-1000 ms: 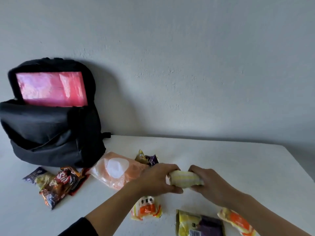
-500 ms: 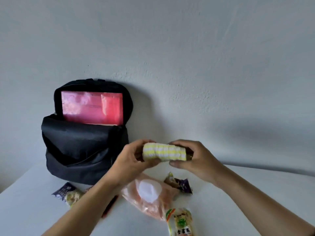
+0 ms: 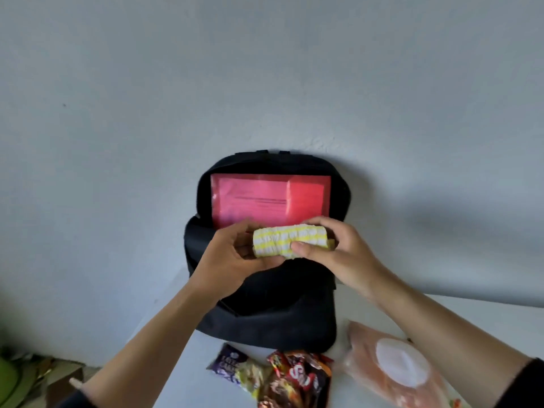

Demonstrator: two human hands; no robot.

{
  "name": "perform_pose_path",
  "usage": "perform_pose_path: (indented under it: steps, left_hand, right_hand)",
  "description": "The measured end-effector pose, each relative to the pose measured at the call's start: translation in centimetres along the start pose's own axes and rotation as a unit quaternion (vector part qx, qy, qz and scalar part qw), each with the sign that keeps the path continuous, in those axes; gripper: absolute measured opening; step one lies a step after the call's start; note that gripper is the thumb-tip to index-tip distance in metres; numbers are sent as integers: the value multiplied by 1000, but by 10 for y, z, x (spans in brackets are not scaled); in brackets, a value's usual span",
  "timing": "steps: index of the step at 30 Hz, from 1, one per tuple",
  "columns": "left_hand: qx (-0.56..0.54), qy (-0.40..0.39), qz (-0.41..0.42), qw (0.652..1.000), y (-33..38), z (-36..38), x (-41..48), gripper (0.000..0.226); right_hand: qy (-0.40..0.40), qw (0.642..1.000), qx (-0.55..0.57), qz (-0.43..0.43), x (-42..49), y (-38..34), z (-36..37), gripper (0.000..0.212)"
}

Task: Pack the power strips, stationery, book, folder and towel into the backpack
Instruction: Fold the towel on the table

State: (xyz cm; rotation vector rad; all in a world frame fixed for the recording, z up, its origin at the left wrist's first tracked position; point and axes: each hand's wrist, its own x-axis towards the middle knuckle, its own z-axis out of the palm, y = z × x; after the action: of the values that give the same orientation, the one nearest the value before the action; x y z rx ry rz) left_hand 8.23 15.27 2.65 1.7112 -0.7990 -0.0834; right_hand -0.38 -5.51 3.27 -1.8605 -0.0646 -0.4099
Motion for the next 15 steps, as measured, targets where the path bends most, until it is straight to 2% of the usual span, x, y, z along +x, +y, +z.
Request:
perform_pose_path:
  steps: [2,4,6,8,10,11,13,15]
  left_hand:
    - [59,-24,22,998,-6,-20,1,47]
    - [162,-25,53,985,-11,-41,10,61]
    - [295,-25,63,953,-18,-67,27,78]
    - [423,-66,26,903,-27,-98,41,84]
    - [483,-146,-21,863,-40,-124,46,77]
    - [488,-175,-23,855,-46,-133,44,70]
    - [484,-176,34,857,-63,-143,38,61]
    - [478,-138,133,857,-77,-139,30,47]
  right_hand:
    - [17,999,-34,-23,8,-2,18,21]
    - [58,995,-72,-40,22,-9,28,19]
    - [92,989,-106,-43,41,-22,31,21]
    - [90,986,-132,-38,59,-36,34,18]
    - [78,988,-132,-16,76,-40,41,14]
    - [72,990,-123,-3,83,-40,46,15]
    - [70,992,-105,23,101,-30,64,23]
    - [62,993,-97,41,113,-20,83,30]
